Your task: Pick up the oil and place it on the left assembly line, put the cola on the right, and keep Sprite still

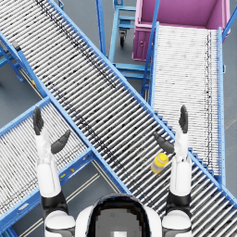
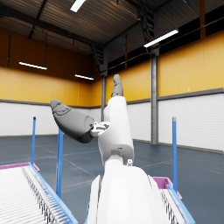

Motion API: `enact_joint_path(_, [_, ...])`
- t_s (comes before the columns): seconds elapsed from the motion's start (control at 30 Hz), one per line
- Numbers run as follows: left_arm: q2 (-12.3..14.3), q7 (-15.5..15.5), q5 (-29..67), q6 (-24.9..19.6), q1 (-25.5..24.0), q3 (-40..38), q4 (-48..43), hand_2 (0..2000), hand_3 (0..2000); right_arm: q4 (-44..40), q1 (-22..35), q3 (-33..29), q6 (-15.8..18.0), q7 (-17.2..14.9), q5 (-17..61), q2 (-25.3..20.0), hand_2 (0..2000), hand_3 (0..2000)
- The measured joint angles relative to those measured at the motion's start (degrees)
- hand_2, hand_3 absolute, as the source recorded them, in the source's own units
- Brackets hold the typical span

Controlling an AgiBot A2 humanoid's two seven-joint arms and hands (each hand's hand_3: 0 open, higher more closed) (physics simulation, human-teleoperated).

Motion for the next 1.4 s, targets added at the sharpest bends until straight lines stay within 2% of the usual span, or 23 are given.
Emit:
enact_joint_path(1.17, [1.5,0.0,0.0,0.0,-1.2,-0.6,-1.5,0,0,1.5,0.0,-1.9,0.0,0.0,0.0,-1.7,0,0])
enact_joint_path(1.4, [1.8,0.0,0.0,0.0,-1.2,0.2,-1.8,0,0,2.5,-2.4,-1.8,0.0,0.0,0.0,-2.2,0,0])
